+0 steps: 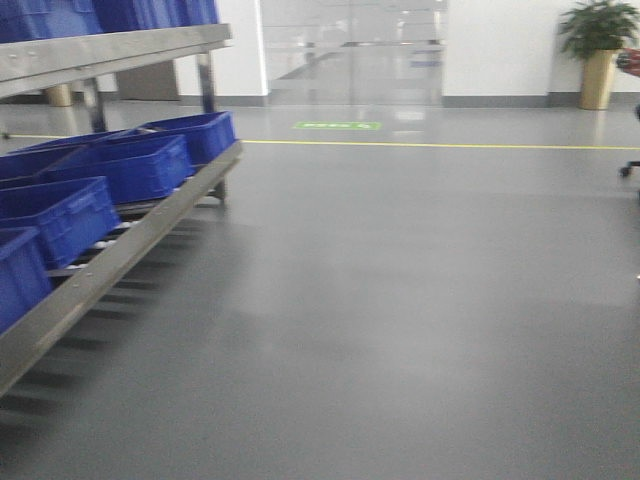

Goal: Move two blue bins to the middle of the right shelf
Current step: 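Drive the base along the aisle to the next shelf carrying the bin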

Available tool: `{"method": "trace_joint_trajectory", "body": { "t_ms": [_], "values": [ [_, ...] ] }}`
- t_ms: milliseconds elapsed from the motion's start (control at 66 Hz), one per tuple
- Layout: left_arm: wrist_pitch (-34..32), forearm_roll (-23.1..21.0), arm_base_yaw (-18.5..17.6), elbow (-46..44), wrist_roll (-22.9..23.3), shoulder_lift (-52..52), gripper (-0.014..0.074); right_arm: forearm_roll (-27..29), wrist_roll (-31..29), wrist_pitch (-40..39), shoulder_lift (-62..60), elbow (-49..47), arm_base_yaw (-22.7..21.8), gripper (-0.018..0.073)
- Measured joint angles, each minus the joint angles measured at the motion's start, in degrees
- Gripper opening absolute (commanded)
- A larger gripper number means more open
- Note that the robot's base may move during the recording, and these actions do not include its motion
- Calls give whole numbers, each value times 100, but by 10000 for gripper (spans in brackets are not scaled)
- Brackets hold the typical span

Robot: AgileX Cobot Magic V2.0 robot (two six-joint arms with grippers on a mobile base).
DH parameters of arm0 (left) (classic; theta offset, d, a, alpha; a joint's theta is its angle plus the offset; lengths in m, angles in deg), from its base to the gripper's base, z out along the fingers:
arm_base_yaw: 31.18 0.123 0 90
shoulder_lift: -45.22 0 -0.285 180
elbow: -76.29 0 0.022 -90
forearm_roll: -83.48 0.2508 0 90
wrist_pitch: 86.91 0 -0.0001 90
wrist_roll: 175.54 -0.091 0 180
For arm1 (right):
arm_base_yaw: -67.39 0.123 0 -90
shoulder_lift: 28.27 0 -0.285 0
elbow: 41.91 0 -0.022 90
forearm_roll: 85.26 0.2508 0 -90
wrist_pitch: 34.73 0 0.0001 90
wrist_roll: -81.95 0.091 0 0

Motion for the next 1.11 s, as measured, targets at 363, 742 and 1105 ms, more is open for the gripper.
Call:
{"method": "trace_joint_trajectory", "body": {
  "t_ms": [363,742,1105],
  "values": [
    [0,-10,0,0,0,-10,-111,-8,0,0,0,0,0,-151],
    [0,0,0,0,0,-10,-111,-8,0,0,0,0,0,-151],
    [0,0,0,0,0,-10,-111,-8,0,0,0,0,0,-151]
  ]
}}
